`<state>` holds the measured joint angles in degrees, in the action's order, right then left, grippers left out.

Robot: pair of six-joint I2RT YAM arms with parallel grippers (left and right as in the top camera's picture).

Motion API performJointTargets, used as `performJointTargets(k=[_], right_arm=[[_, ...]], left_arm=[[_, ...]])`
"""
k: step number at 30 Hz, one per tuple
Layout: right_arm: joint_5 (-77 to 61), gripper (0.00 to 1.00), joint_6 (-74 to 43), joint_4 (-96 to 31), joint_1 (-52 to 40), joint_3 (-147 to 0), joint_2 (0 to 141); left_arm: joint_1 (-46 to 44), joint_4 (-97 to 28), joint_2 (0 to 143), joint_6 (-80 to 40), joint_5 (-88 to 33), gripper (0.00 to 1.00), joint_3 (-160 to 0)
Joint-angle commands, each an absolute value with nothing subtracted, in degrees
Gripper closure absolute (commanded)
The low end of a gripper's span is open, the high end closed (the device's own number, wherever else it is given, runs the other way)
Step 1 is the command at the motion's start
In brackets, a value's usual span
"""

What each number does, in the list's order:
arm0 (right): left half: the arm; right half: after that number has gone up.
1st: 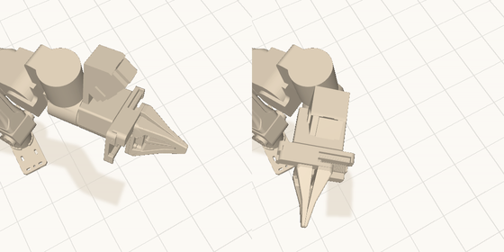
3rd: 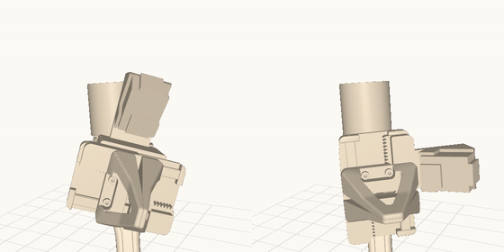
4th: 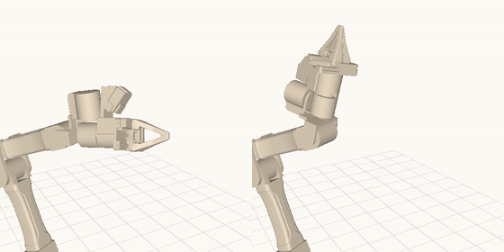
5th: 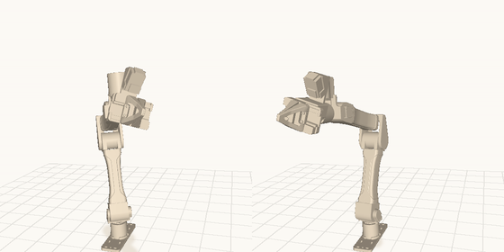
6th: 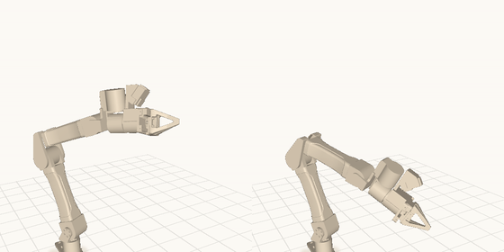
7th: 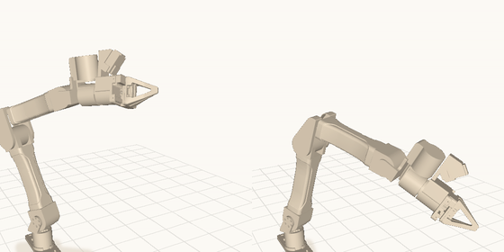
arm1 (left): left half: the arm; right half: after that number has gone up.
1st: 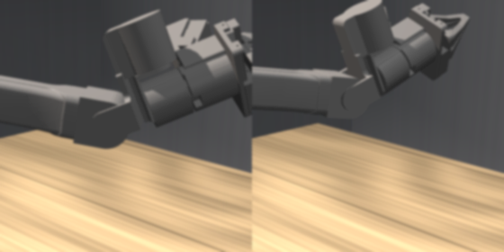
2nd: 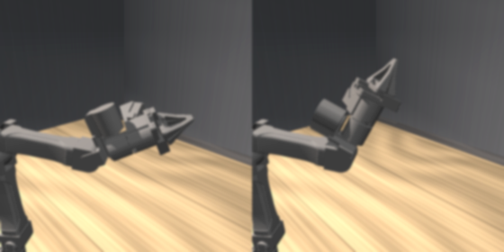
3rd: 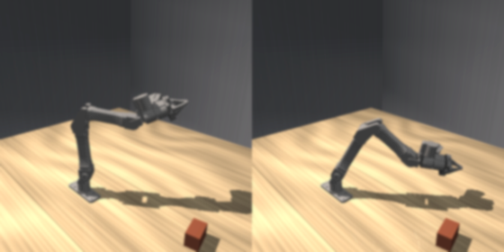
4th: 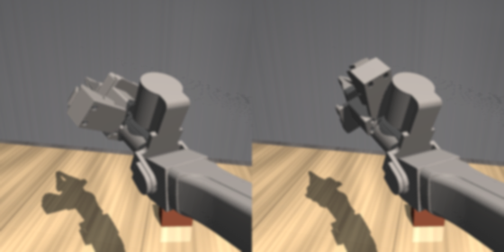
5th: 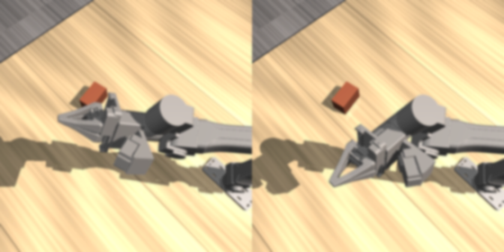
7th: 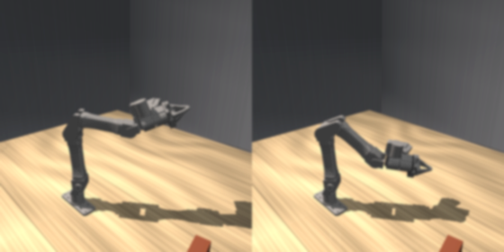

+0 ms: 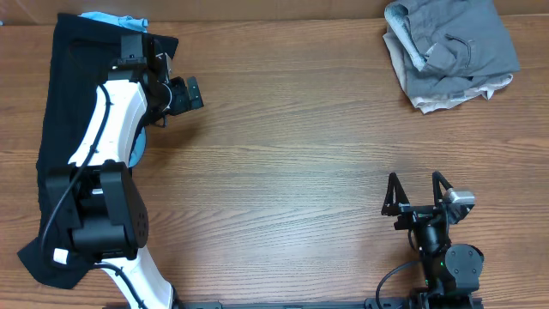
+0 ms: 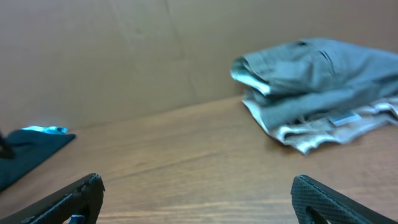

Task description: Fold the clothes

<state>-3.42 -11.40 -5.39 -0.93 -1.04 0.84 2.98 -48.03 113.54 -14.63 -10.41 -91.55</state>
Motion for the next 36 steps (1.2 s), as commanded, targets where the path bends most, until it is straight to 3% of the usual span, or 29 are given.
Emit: performJointTargets(k=[1,29,36], right_arm=[[-0.5,0.0,-13.6,-4.7,-0.6,-0.4,0.1],[-0.5,0.0,-13.6,-4.8,-0.6,-0.5,0.2],[-0.5,0.0,-13.5,-4.8,-0.6,-0.5,0.2]], left_arm=[[2.6,-48.0,113.4,-14.3,-10.0,0.0,-92.0],[2.7,-48.0,113.1,-14.3,-9.6,0.0,-92.0],[0.6,-48.0,105.5,-14.3,-9.2,0.0,-92.0]])
